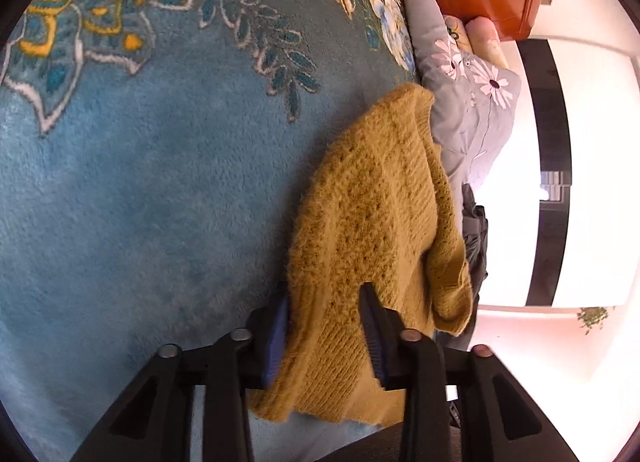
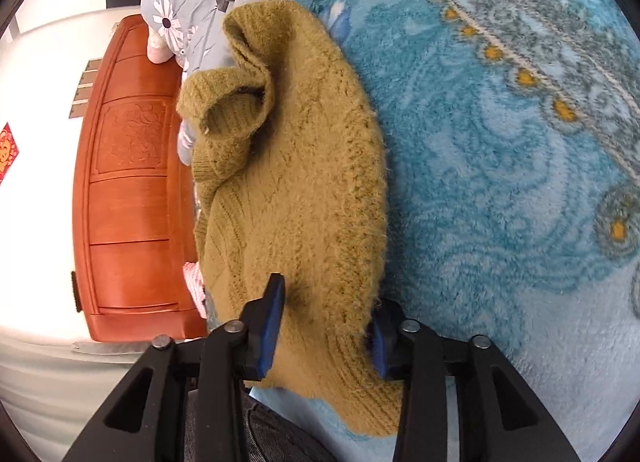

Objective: Fold clothes

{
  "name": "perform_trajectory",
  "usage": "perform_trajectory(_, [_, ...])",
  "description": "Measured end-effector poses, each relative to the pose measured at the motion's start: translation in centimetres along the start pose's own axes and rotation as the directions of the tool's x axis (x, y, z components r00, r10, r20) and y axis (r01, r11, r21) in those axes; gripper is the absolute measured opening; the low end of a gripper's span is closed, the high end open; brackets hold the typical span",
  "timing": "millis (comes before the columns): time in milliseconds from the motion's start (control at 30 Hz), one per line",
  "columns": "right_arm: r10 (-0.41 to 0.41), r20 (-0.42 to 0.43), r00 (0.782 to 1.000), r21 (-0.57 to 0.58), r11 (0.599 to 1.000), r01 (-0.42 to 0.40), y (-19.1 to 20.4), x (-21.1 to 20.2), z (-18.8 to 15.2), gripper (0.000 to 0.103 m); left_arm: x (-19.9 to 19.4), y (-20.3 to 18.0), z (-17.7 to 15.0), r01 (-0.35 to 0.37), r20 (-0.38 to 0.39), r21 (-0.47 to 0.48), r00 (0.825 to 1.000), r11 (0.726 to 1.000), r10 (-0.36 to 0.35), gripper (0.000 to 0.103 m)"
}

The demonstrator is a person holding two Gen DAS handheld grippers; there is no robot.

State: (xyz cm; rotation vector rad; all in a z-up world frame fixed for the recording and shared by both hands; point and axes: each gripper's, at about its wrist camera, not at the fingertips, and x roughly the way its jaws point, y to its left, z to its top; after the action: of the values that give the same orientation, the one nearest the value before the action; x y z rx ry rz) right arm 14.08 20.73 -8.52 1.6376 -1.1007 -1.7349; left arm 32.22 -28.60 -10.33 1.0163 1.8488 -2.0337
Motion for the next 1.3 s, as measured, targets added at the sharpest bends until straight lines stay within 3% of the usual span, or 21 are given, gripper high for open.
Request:
perform_trajectory(100, [-0.035, -0.005, 0.999, -0.003, 0.999, 0.035, 0.2, -0.1, -0.3, 0.018, -0.2, -1.0, -0.3, -0.095, 0.008, 0.062, 0.995, 0.993, 0.095, 0.011])
perform_trajectory(233, [-0.068, 0.001, 0.998, -0.017, 0.998, 0.068, 0.9, -0.8, -0.8, 0.012, -1.0, -2.9, -1.0, -0.166, 0.038, 0.142, 0.986, 0.976, 0.162, 0.01])
perform_trajectory(533, [-0.069, -0.001, 0.998, -0.087, 0.994, 0.069, 2.5, -2.6, -2.8, 0.01, -4.1, -4.5, -3.3, -0.227, 0.075, 0.202, 0.974, 0.953, 0.216, 0.009])
perform_trajectory(733, [-0.038, -0.031, 0.999, -0.129, 0.991, 0.034, 2.2, -5.2, -5.4, 0.01, -6.1, -4.5, -5.6, -0.222, 0.086, 0.223, 0.974, 0.949, 0.208, 0.009])
perform_trajectory(833, [-0.07, -0.039, 0.997, -0.163, 0.985, 0.063, 1.4, -6.3, -6.5, 0.01, -6.4, -3.6, -6.1, -0.257, 0.079, 0.224, 0.966, 0.94, 0.245, 0.009])
perform_trajectory(1033, [-0.131, -0.073, 0.989, -0.099, 0.987, 0.123, -1.3, -5.3, -6.9, 0.01, -5.3, -2.2, -5.8, -0.234, 0.047, 0.185, 0.972, 0.954, 0.229, 0.009])
perform_trajectory(1167, [-0.203, -0.065, 0.977, -0.172, 0.967, 0.189, -0.5, -5.5, -6.0, 0.014, -5.8, -3.0, -5.1, -0.194, 0.025, 0.212, 0.981, 0.958, 0.194, 0.01])
perform_trajectory(1300, [-0.312, 0.022, 0.95, -0.204, 0.929, 0.31, -0.3, -7.8, -4.5, 0.023, -6.4, -4.4, -4.2, -0.209, 0.021, 0.265, 0.977, 0.941, 0.211, 0.018])
